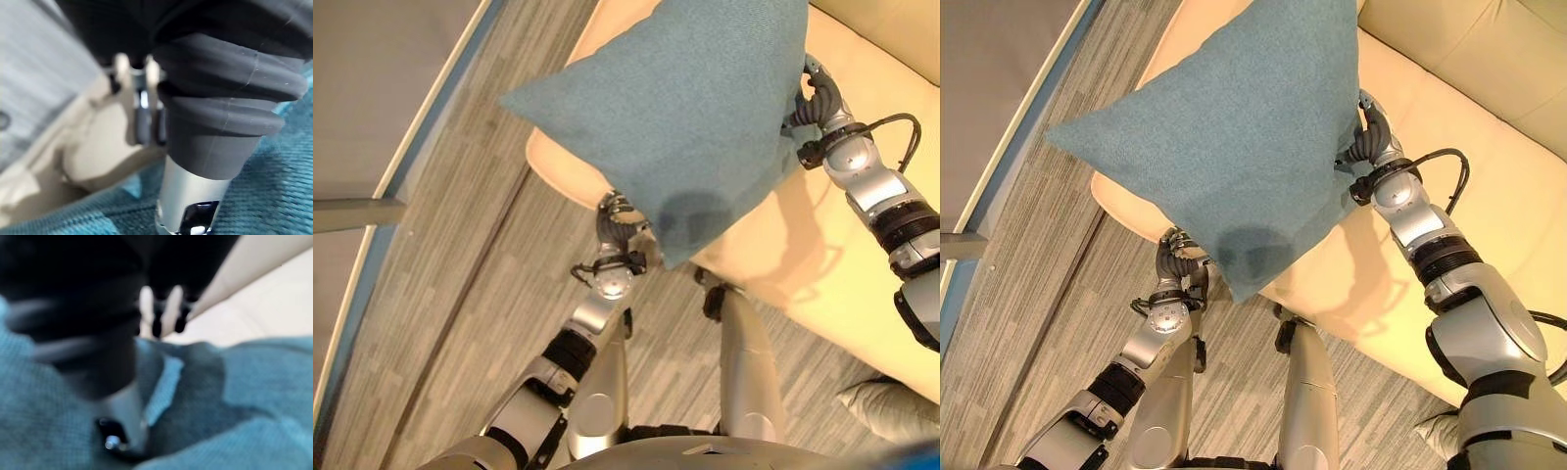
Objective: Pick up all the scattered cushions and arrange them neatly on the sofa.
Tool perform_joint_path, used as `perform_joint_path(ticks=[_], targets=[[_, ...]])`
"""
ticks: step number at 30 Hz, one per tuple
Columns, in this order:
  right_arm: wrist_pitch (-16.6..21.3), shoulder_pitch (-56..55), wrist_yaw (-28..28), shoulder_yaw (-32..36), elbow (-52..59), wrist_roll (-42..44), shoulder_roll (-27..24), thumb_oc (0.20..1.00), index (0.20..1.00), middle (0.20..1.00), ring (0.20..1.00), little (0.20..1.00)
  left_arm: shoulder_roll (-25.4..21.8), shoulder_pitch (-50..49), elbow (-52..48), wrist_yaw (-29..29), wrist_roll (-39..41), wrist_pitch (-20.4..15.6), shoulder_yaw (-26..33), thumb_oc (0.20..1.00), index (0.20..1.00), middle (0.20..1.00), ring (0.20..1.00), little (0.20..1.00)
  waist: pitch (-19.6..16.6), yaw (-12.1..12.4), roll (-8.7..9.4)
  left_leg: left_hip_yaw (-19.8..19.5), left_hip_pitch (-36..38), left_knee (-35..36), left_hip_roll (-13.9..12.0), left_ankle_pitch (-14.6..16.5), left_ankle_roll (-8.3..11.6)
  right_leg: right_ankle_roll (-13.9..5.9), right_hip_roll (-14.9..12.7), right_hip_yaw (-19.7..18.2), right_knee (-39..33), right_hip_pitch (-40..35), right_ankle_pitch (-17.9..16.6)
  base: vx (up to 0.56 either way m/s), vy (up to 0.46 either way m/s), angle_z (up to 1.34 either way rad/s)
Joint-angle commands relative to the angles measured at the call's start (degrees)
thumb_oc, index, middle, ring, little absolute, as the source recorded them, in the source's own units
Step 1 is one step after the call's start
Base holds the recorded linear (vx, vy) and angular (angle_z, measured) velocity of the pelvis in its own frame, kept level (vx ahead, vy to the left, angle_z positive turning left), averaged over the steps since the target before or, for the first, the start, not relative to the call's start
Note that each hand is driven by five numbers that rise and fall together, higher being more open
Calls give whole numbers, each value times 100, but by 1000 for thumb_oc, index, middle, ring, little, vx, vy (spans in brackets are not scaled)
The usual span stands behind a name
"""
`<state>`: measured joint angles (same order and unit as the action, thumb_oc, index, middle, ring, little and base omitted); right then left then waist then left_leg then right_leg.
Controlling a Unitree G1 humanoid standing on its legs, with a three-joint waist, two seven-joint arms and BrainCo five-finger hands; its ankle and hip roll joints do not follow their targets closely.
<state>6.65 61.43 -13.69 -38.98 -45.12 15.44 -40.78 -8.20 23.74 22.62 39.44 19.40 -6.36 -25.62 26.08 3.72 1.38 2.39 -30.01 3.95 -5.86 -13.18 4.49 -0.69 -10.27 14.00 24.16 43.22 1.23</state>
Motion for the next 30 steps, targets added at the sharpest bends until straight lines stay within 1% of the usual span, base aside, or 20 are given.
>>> perform_joint_path(ticks=[1,4,7,8,10,13,18,20,22,23,30], targets=[[543,136,332,-532,673,-168,845,1000,1000,1000,1000,1000,1008,1562,-981,-617,85,-1093,-853,1000,1000,1000,1000,1000,2,7,58,53,955,105,-344,312,849,-657,121,-195,-1046,-624,-456,14,5,-6],[529,150,278,-528,580,-210,866,1000,1000,1000,1000,1000,1009,1526,-1179,-686,276,-1168,-877,1000,1000,1000,1000,1000,-17,-10,46,58,1017,105,-338,340,846,-660,125,-204,-1048,-662,-444,11,0,-5],[522,105,229,-456,544,-253,847,1000,1000,1000,1000,1000,839,1462,-1779,-794,225,-1193,-891,1000,1000,1000,1000,1000,-13,-3,-4,85,1092,105,-324,381,829,-665,127,-219,-1009,-688,-427,0,0,0],[521,105,229,-453,545,-253,847,1000,1000,1000,1000,1000,836,1462,-1783,-794,225,-1190,-891,1000,1000,1000,1000,1000,-24,-2,-1,84,1070,105,-322,365,826,-663,128,-219,-1036,-679,-458,0,0,0],[517,62,204,-391,471,-290,814,1000,1000,1000,1000,1000,753,1405,-1902,-815,182,-1191,-922,1000,1000,1000,1000,1000,-13,8,-47,82,1130,105,-323,390,824,-667,114,-222,-979,-697,-401,0,0,0],[502,98,181,-362,385,-324,801,1000,1000,1000,1000,1000,648,1292,-2034,-856,183,-1202,-957,1000,1000,1000,1000,1000,-29,38,-93,81,1141,105,-306,381,814,-671,103,-204,-989,-700,-424,0,0,0],[477,157,152,-396,420,-411,733,1000,1000,1000,1000,1000,606,1135,-2215,-1012,599,-1318,-973,1000,1000,1000,1000,1000,-45,49,-123,89,1160,105,-312,384,818,-672,98,-224,-951,-683,-425,0,0,0],[465,144,127,-402,407,-470,694,1000,1000,1000,1000,1000,576,1089,-2454,-1126,850,-1390,-980,1000,1000,1000,1000,1000,-39,55,-134,74,1206,105,-315,411,814,-672,96,-230,-911,-702,-380,0,0,0],[458,138,119,-406,407,-489,676,1000,1000,1000,1000,1000,537,1057,-2571,-1162,916,-1400,-974,1000,1000,1000,1000,1000,-52,60,-141,73,1184,105,-309,401,810,-671,101,-230,-950,-706,-411,0,0,0],[454,116,110,-414,427,-530,643,1000,1000,1000,1000,1000,464,998,-2823,-1258,1035,-1447,-974,1000,1000,1000,1000,1000,-58,67,-157,75,1189,105,-309,405,806,-668,104,-227,-956,-709,-412,0,0,0],[451,21,108,-328,441,-628,506,1000,1000,1000,1000,1000,226,725,-3386,-1490,1224,-1483,-998,1000,1000,1000,1000,1000,-76,116,-239,51,1229,105,-305,407,801,-669,98,-207,-913,-717,-379,0,0,0]])
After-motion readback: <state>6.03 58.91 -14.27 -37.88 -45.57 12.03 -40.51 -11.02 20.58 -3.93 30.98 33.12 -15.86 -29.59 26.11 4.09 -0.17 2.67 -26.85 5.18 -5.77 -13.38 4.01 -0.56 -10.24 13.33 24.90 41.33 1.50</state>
